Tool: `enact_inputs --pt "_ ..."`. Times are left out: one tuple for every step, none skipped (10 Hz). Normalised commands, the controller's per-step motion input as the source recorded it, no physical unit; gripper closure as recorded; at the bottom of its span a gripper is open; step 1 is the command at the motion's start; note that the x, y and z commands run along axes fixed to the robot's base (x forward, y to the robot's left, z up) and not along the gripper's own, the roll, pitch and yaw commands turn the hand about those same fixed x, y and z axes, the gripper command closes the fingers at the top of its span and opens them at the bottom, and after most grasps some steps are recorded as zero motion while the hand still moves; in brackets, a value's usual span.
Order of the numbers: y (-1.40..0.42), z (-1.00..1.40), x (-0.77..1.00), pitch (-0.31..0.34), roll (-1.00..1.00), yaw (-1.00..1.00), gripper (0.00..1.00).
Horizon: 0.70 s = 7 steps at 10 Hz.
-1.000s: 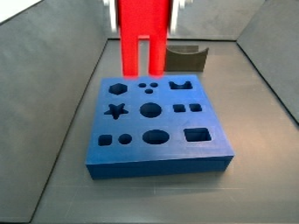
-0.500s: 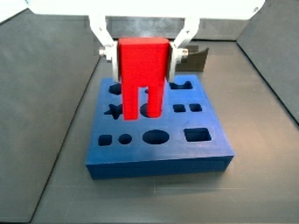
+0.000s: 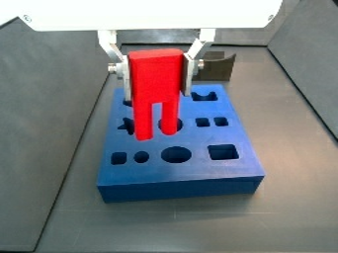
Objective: Pick up the square-circle object. Move up. Rotate the square-circle object. Move to above the board. Insert the square-circle object.
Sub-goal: Insert the square-circle object.
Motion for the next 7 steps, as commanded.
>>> enact_inputs --pt "0.39 -0.08 -0.05 0.000 0.00 -0.08 1.00" --pt "0.36 -0.11 -0.17 0.000 0.00 -0.13 1.00" --pt "0.00 -0.20 -0.39 0.000 0.01 -0.28 1.00" --pt "-0.03 -0.20 -0.37 0.016 0.03 -0.39 1.00" --pt "-0.09 -0.17 -0.33 0.017 0.04 -0.37 1.00" --pt "-0.16 -0.13 -0.08 0.016 0.06 -0.18 1.00" --pt "-0.14 -0.03 0.01 0.000 0.03 -0.03 1.00"
